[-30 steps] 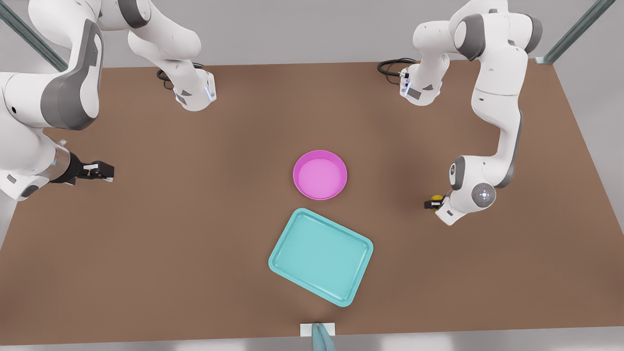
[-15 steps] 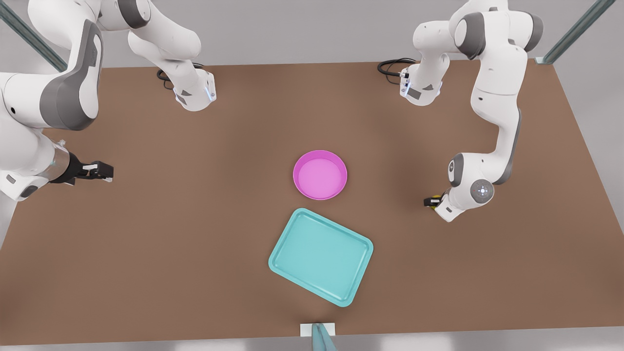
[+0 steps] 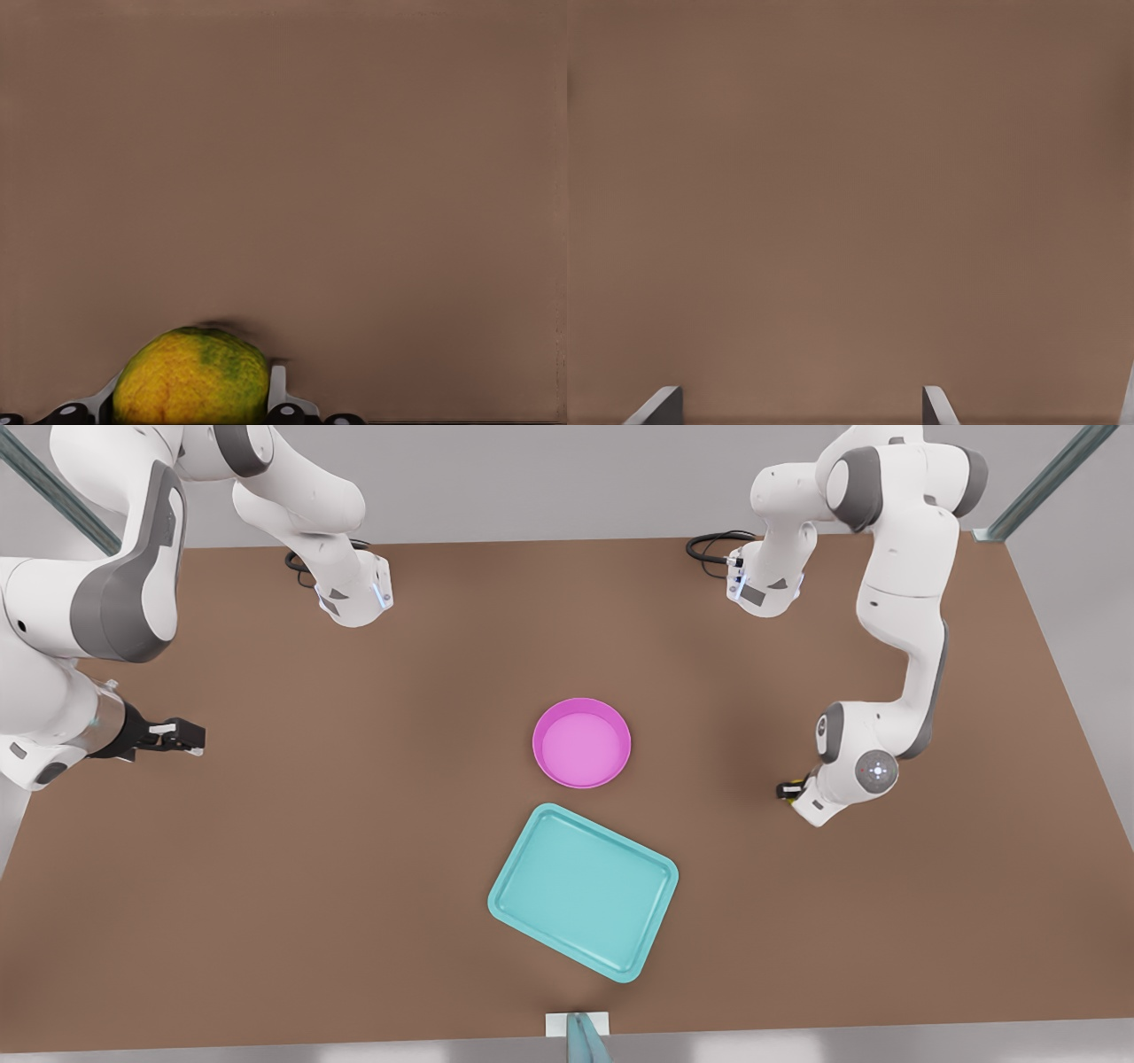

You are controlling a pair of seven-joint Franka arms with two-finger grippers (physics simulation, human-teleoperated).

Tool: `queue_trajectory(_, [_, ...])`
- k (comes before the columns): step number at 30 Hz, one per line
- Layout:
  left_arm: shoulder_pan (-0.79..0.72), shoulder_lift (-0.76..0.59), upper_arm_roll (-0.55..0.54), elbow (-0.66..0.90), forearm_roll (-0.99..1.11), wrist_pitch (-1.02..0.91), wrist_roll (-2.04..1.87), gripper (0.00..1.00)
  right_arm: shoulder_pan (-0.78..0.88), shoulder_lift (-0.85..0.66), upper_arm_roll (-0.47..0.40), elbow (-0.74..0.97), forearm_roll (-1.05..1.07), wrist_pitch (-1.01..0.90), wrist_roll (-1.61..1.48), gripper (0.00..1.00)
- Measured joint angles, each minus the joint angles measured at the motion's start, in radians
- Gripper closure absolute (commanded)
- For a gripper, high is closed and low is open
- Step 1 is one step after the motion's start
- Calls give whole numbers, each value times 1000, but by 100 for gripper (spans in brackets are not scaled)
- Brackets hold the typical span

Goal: Place the orange on the plate with the left arm and the plate on the tray with the right arm

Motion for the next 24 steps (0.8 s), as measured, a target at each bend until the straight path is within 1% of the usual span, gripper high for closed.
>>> queue_trajectory(2, [-43, -13, -16, 19, -3, -43, -18, 36, 0, 0, 0, 0, 0, 0, 0, 0])
queue_trajectory(4, [-160, -28, -44, 38, -7, -95, -56, 36, 0, 0, 0, 0, 0, 0, 0, 0])
queue_trajectory(6, [-261, -20, -140, 88, -10, -141, -114, 36, 0, 0, 0, 0, 0, 0, -1, 0])
queue_trajectory(8, [-372, 9, -199, 170, -13, -184, -183, 36, 0, 0, 0, 0, 0, 0, -1, 0])
queue_trajectory(11, [-523, 62, -218, 274, -43, -227, -290, 36, 0, 0, 0, 0, 0, 1, -1, 0])
queue_trajectory(13, [-597, 71, -221, 304, -61, -245, -363, 36, 0, 0, 0, 0, 0, 0, -1, 0])
queue_trajectory(14, [-615, 80, -221, 308, -68, -249, -395, 0, 0, 0, 0, 0, 0, 0, -1, 0])
queue_trajectory(17, [-608, 95, -214, 304, -82, -242, -481, 0, 0, 5, 0, 0, 1, 0, -1, 0])
queue_trajectory(19, [-568, 63, -204, 313, -89, -254, -528, 0, 0, 7, 0, 0, 2, 0, -1, 0])
queue_trajectory(20, [-532, 4, -167, 354, -107, -302, -542, 0, 0, 7, 0, 0, 2, 0, -1, 0])
queue_trajectory(21, [-498, -61, -72, 458, -128, -402, -544, 0, 1, 13, 0, -2, 6, 0, -1, 0])
queue_trajectory(23, [-459, -115, 207, 703, -154, -645, -519, 0, 11, 108, 3, -3, 62, 13, -2, 0])
queue_trajectory(24, [-448, -127, 318, 773, -161, -750, -500, 0, 40, 169, 6, -4, 95, 32, -1, 0])
